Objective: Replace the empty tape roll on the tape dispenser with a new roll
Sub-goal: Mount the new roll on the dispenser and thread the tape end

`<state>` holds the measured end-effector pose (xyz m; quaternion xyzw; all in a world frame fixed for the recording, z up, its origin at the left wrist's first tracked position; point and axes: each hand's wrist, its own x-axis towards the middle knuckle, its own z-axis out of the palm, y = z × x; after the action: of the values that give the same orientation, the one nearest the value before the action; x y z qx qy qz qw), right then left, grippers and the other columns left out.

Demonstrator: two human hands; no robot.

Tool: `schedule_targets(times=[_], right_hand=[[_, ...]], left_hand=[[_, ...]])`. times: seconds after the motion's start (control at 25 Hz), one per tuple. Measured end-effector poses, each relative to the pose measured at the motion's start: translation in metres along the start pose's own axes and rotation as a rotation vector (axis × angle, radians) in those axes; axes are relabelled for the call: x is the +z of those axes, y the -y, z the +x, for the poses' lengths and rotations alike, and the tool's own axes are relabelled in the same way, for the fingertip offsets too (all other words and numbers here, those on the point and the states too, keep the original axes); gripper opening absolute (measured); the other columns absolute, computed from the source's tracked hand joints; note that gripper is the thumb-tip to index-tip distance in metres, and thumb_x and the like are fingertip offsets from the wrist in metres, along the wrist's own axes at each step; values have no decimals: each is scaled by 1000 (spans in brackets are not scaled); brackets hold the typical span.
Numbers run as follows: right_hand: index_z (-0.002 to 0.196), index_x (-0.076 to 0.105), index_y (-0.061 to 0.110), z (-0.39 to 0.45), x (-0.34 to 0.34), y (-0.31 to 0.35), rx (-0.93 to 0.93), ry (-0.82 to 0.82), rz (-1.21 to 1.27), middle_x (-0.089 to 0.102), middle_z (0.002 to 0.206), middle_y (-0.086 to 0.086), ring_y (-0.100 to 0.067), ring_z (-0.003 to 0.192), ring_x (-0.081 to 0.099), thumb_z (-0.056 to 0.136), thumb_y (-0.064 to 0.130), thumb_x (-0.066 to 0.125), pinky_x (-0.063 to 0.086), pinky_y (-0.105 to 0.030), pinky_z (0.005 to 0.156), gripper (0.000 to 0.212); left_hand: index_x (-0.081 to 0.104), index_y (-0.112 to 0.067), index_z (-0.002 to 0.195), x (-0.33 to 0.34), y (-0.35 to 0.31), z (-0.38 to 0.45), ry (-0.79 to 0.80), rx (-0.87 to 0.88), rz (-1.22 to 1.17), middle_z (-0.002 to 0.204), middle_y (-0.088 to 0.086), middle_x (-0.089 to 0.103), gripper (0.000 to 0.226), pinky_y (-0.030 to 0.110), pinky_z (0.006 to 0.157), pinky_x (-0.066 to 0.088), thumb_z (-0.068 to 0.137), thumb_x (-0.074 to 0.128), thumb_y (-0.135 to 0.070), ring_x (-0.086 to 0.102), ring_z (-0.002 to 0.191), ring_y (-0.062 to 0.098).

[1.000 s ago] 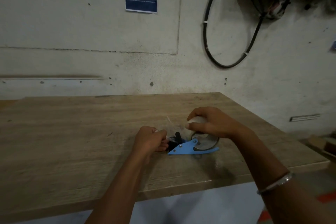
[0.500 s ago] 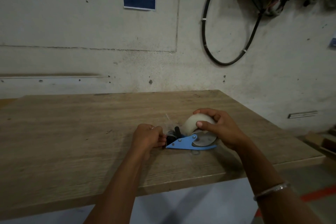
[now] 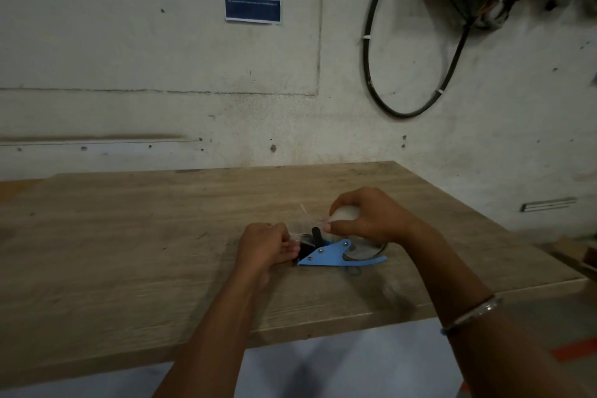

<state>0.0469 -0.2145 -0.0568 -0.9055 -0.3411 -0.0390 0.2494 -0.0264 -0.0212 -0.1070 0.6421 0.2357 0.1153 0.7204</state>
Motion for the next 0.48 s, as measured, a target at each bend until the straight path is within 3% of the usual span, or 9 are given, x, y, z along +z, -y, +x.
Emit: schedule_targets(times=[0.2,0.36,0.48], right_hand=[[96,72,29,-6,4,-16,2,-120,210,70,100,11,-8,93,66,69,50,82,58,-25,73,35],[105,69,31,-6,-1,-9,4,-25,163,68,105,13,-7,95,64,78,57,71,56,-29,80,38],[112,69,26,-9,-15,-9,82,60,243,71,105,7,-12,95,68,85,50,66,56,-40,88,36]], left_hand=[[61,9,88,2,-1,1,-15,-36,-62,72,21,68,10,24,46,57,86,51,6,68,58,22],[63,11,90,0,1,1,-28,17,-44,74,22,72,17,32,56,60,83,52,1,70,63,29],[64,8,92,-2,2,-1,-27,62,-58,78,23,73,16,37,67,62,83,53,0,72,72,33]])
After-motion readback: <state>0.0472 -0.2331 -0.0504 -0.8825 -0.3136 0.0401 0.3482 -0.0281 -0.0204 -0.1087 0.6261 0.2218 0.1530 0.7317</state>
